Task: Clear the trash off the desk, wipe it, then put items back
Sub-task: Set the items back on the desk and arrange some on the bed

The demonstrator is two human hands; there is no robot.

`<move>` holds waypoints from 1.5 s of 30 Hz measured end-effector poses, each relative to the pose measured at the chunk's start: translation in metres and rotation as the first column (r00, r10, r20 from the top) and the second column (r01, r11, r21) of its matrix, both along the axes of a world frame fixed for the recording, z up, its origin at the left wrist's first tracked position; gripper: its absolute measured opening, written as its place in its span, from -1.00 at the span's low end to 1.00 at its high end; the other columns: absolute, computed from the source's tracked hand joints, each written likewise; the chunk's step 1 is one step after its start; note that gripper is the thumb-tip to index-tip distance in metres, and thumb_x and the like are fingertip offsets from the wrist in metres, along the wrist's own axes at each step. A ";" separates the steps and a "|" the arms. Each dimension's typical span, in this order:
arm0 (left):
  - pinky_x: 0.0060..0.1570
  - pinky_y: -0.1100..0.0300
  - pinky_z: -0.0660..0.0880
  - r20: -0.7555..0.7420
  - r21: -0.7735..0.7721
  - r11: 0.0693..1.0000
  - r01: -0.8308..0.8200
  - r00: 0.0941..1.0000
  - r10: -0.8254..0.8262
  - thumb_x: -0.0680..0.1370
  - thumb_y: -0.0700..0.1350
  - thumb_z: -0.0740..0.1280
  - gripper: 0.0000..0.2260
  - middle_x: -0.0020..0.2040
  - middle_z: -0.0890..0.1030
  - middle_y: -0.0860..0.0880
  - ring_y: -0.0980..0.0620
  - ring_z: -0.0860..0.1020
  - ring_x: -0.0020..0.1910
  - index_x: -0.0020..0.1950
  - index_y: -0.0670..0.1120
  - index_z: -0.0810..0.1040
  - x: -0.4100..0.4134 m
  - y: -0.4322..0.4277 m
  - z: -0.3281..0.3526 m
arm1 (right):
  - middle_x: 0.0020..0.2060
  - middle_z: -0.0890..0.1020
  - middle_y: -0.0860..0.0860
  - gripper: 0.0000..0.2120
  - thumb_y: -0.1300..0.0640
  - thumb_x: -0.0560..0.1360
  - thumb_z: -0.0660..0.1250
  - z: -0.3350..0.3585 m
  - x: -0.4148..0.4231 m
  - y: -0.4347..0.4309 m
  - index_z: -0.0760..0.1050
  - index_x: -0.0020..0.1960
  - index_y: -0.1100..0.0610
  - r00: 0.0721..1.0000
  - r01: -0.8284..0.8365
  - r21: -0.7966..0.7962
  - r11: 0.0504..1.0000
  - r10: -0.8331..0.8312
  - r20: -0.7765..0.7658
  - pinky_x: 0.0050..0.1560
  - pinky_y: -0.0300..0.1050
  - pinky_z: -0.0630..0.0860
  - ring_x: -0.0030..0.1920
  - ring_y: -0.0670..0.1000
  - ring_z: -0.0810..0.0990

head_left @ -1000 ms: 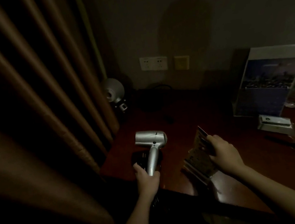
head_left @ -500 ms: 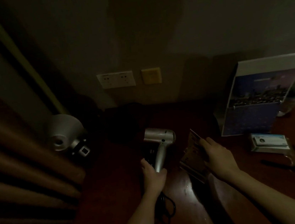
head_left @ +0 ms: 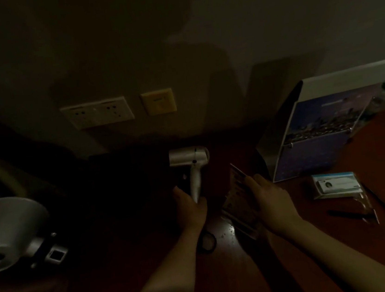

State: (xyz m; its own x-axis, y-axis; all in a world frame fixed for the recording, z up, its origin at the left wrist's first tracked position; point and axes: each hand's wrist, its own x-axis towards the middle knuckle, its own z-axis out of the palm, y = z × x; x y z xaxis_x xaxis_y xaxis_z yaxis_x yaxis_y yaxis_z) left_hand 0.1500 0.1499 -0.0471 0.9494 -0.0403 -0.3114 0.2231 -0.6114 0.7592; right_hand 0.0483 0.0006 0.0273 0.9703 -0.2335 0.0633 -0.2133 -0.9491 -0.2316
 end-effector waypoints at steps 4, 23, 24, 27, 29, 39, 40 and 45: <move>0.33 0.05 0.30 0.084 0.057 0.998 0.016 0.996 -0.021 0.47 -0.15 0.43 -0.30 0.40 0.30 -0.20 -0.16 0.33 0.38 0.48 -0.23 0.13 0.022 -0.004 -0.008 | -0.25 0.52 0.09 -0.53 0.26 0.23 0.54 -0.007 0.007 0.000 0.37 0.02 0.10 0.999 -0.012 0.001 1.000 0.012 0.036 -0.54 -0.19 0.22 -0.37 0.15 0.55; 0.31 -0.02 0.29 -0.062 0.293 0.932 0.211 0.977 -0.202 0.53 0.03 0.33 -0.55 0.36 0.25 -0.11 -0.14 0.31 0.33 0.38 -0.03 0.32 0.005 0.035 0.010 | 0.15 0.41 0.04 -0.60 0.16 0.55 0.22 0.007 -0.023 -0.002 0.24 0.36 0.05 0.967 0.023 -0.041 0.999 -0.032 -0.251 -0.26 -0.12 0.30 0.07 0.11 0.51; 0.30 -0.01 0.29 -0.047 0.290 0.929 0.229 0.973 -0.226 0.54 0.01 0.32 -0.58 0.35 0.25 -0.10 -0.14 0.32 0.32 0.36 -0.03 0.34 -0.001 0.036 0.012 | 0.15 0.42 0.04 -0.60 0.16 0.55 0.22 0.009 -0.030 -0.003 0.25 0.36 0.03 0.968 0.027 -0.045 0.999 -0.038 -0.249 -0.26 -0.12 0.32 0.08 0.11 0.51; 0.31 0.00 0.32 -0.008 0.275 0.910 0.311 0.947 -0.321 0.55 -0.06 0.31 -0.66 0.33 0.27 -0.09 -0.12 0.34 0.29 0.31 -0.03 0.39 -0.026 0.036 0.012 | 0.13 0.43 0.02 -0.60 0.18 0.52 0.23 0.013 -0.059 -0.001 0.29 0.34 0.02 0.967 0.040 -0.045 0.998 -0.050 -0.249 -0.25 -0.07 0.43 0.08 0.09 0.50; 0.32 -0.02 0.32 0.008 0.269 0.893 0.361 0.926 -0.377 0.54 -0.08 0.30 -0.67 0.31 0.28 -0.08 -0.11 0.35 0.29 0.30 -0.03 0.41 -0.043 0.034 0.009 | 0.10 0.44 0.01 -0.62 0.16 0.52 0.24 0.015 -0.081 -0.001 0.31 0.31 0.01 0.964 0.052 -0.054 0.997 -0.064 -0.256 -0.25 -0.08 0.42 0.07 0.07 0.50; 0.29 0.07 0.32 -0.020 0.277 0.789 0.549 0.824 -0.566 0.55 -0.11 0.29 -0.74 0.28 0.30 -0.06 -0.08 0.37 0.27 0.23 -0.02 0.45 -0.120 -0.011 0.008 | 0.15 0.44 0.00 -0.62 0.13 0.54 0.22 0.027 -0.181 -0.037 0.28 0.34 0.01 0.922 0.143 -0.129 0.981 -0.179 -0.343 -0.22 -0.15 0.38 0.08 0.04 0.49; 0.29 0.07 0.31 -0.014 0.285 0.782 0.554 0.818 -0.575 0.55 -0.12 0.28 -0.75 0.28 0.30 -0.05 -0.07 0.36 0.27 0.23 -0.02 0.45 -0.127 -0.019 0.009 | 0.16 0.44 0.00 -0.60 0.13 0.53 0.22 0.029 -0.188 -0.044 0.28 0.36 0.01 0.923 0.141 -0.135 0.981 -0.179 -0.341 -0.19 -0.15 0.40 0.09 0.04 0.49; 0.27 0.07 0.33 0.016 0.292 0.781 0.552 0.814 -0.581 0.55 -0.14 0.26 -0.75 0.26 0.32 -0.05 -0.08 0.37 0.26 0.23 -0.02 0.46 -0.163 -0.071 0.012 | 0.21 0.43 0.01 -0.57 0.16 0.52 0.26 0.030 -0.213 -0.093 0.28 0.36 0.03 0.939 0.044 -0.177 0.983 -0.101 -0.329 -0.06 -0.13 0.46 0.14 0.05 0.48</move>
